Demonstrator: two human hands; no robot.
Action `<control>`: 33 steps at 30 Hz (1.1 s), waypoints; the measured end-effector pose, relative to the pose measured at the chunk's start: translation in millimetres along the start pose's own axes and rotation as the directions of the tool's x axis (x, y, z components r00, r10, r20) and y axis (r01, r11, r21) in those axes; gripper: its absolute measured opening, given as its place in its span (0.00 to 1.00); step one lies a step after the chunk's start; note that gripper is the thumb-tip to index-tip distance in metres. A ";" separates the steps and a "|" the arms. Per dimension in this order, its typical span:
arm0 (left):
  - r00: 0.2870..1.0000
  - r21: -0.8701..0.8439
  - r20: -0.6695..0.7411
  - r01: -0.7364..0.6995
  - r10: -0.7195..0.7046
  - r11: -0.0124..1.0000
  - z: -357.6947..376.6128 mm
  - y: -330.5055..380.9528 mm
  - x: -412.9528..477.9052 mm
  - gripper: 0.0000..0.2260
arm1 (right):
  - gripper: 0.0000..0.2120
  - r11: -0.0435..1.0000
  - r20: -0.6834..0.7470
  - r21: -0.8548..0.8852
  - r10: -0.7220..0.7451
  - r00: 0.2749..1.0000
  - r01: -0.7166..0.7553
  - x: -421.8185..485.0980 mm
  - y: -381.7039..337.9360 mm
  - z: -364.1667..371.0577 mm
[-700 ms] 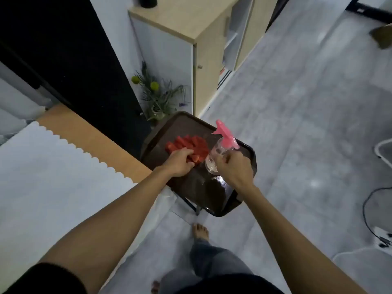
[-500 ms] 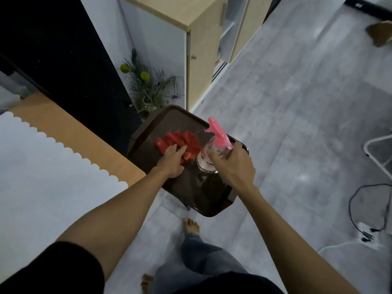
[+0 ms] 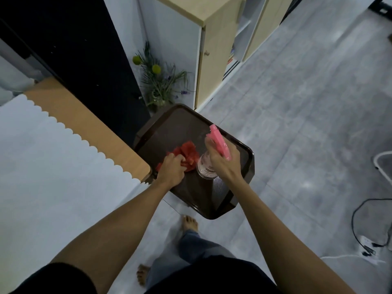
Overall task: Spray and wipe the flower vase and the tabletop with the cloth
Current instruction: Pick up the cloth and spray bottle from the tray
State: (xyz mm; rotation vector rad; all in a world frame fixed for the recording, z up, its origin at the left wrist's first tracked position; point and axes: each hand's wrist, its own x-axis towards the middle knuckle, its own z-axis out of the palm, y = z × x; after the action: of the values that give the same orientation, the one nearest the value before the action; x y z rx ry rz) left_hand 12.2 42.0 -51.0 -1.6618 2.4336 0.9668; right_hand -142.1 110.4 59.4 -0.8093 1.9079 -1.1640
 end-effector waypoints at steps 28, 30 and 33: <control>0.419 -0.948 -0.262 0.059 -0.869 0.314 -109.9 -241.3 -338.8 0.06 | 0.10 0.934 0.927 0.053 -0.178 0.330 0.355 -186.8 -129.6 273.9; 0.456 -0.986 -0.167 -0.095 -0.874 0.139 -108.6 -263.9 -345.0 0.05 | 0.10 0.921 0.938 0.050 -0.176 0.299 0.387 -199.4 -133.8 294.1; 0.502 -0.972 0.027 -0.190 -0.865 -0.140 -105.5 -298.4 -356.0 0.09 | 0.08 0.903 0.940 0.046 -0.184 0.286 0.428 -214.2 -136.8 322.3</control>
State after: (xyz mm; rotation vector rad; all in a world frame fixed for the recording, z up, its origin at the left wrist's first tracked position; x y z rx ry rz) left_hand 450.1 213.8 24.5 -3.4846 0.2106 2.5595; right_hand 259.4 88.6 142.2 -1.6059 0.8571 -0.4034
